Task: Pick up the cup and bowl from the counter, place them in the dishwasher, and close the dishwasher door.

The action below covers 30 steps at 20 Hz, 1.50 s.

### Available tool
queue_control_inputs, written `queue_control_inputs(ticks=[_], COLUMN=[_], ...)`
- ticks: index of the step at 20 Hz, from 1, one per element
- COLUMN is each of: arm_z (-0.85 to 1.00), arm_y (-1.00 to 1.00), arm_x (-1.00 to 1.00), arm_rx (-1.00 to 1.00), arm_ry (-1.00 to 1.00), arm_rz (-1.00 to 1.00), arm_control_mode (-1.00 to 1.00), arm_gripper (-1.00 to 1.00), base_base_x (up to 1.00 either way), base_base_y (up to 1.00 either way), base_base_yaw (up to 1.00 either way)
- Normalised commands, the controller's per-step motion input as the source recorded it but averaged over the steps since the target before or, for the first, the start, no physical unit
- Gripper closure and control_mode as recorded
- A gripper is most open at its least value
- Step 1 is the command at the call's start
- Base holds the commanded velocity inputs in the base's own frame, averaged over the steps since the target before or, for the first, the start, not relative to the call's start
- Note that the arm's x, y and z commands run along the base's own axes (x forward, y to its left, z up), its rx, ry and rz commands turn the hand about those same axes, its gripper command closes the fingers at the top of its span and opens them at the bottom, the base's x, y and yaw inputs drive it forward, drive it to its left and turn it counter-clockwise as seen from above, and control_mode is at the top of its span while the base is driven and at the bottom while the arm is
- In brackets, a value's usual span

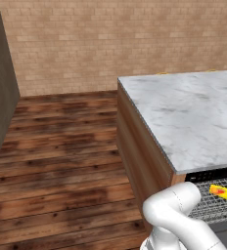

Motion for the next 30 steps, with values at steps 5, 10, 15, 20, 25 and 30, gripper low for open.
queue_control_inputs(ticks=[5,10,15,20,25,30], arm_z=[-0.04,-0.06,-0.3,-0.41,-0.38,-0.35], arm_y=[0.0,0.0,0.0,-0.01,-0.01,-0.03], arm_x=[0.75,0.84,0.54,0.57,0.82,0.76], arm_rx=[0.0,0.0,0.0,0.0,0.0,0.0], arm_ry=[-0.17,-0.16,-0.14,-0.11,-0.11,-0.13], arm_rz=[0.08,0.09,0.09,0.09,0.1,0.09], arm_control_mode=[-1.0,-1.0,-1.0,-1.0,-1.0,-1.0], arm_gripper=[-1.0,-1.0,-1.0,-1.0,-1.0,-1.0], base_base_x=[0.0,0.0,0.0,0.0,0.0,0.0], base_base_y=[0.0,0.0,0.0,0.0,0.0,0.0], base_base_yaw=[0.0,0.0,0.0,0.0,0.0,0.0])
